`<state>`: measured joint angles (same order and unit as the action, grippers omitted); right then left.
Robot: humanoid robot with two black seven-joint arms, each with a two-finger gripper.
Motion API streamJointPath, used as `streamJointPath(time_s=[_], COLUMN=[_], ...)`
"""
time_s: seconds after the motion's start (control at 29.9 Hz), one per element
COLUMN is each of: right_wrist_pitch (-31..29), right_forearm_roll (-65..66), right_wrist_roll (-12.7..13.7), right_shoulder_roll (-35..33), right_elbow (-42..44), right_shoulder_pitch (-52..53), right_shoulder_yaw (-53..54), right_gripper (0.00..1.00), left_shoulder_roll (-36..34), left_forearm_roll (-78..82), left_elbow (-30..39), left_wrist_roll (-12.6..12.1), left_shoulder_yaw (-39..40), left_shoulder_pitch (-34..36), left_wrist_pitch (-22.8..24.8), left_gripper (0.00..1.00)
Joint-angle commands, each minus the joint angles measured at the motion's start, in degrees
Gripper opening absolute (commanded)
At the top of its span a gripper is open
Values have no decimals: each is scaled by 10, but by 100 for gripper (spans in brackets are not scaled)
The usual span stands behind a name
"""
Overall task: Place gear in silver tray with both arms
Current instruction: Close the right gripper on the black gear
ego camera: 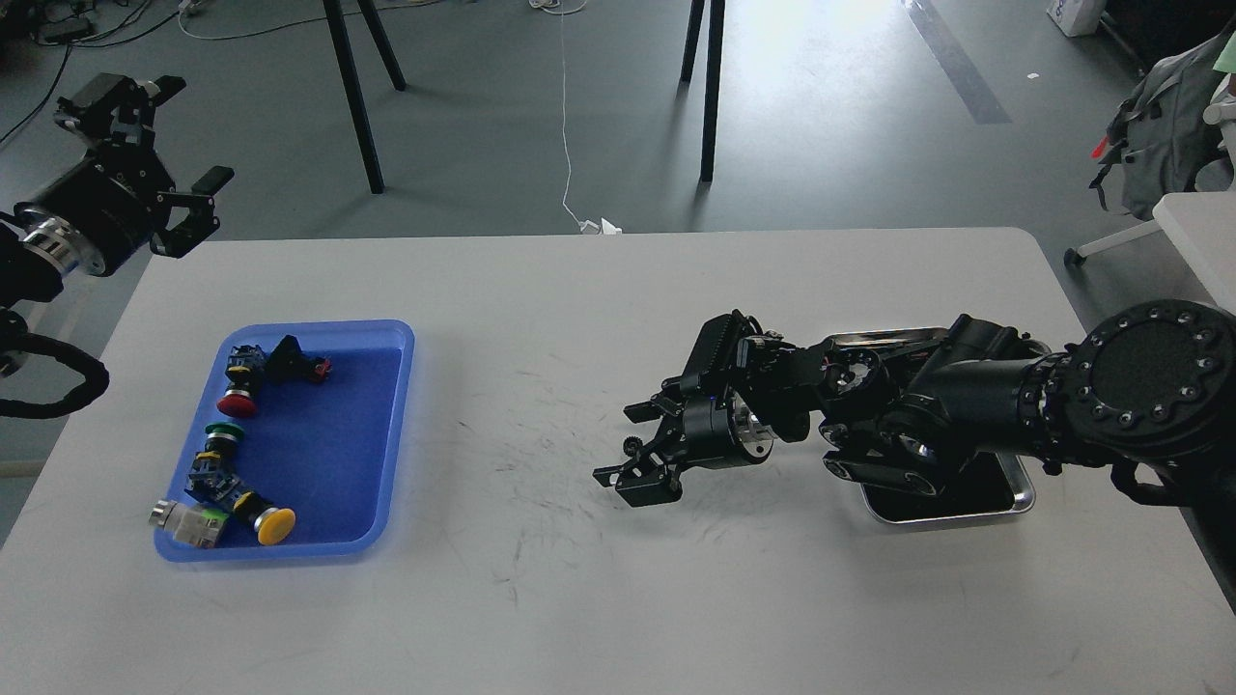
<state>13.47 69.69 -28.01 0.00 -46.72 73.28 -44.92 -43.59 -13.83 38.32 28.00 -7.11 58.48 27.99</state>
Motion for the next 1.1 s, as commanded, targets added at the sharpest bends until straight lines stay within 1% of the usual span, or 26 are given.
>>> streamJointPath(time_s=[0.0, 0.47, 0.53, 0.8, 0.94, 1.0, 1.07], right_wrist_pitch=[2, 25, 36, 55, 58, 59, 59], right_forearm_roll=[0, 2, 4, 30, 40, 50, 51], right_wrist_roll=[0, 0, 0, 0, 0, 0, 0], right_shoulder_roll=[0, 0, 0, 0, 0, 0, 0], right_elbow=[10, 33, 37, 44, 46, 50, 52], right_shoulder_pitch=[-10, -45, -51, -62, -66, -68, -68], right_shoulder_yaw=[0, 1, 1, 1, 1, 1, 1], right_gripper=[90, 89, 86, 85, 79, 71, 69], left_shoulder_roll=[-3, -7, -8, -12, -14, -16, -16], left_forearm_roll=[-1, -1, 0, 0, 0, 0, 0], left_elbow=[0, 0, 0, 1, 1, 1, 1], left_wrist_roll=[0, 0, 0, 0, 0, 0, 0], left_shoulder_yaw=[5, 8, 8, 19, 19, 19, 19], left_shoulder_pitch=[0, 0, 0, 0, 0, 0, 0], left_wrist_pitch=[0, 0, 0, 0, 0, 0, 0], left_gripper=[99, 99, 99, 99, 99, 99, 99])
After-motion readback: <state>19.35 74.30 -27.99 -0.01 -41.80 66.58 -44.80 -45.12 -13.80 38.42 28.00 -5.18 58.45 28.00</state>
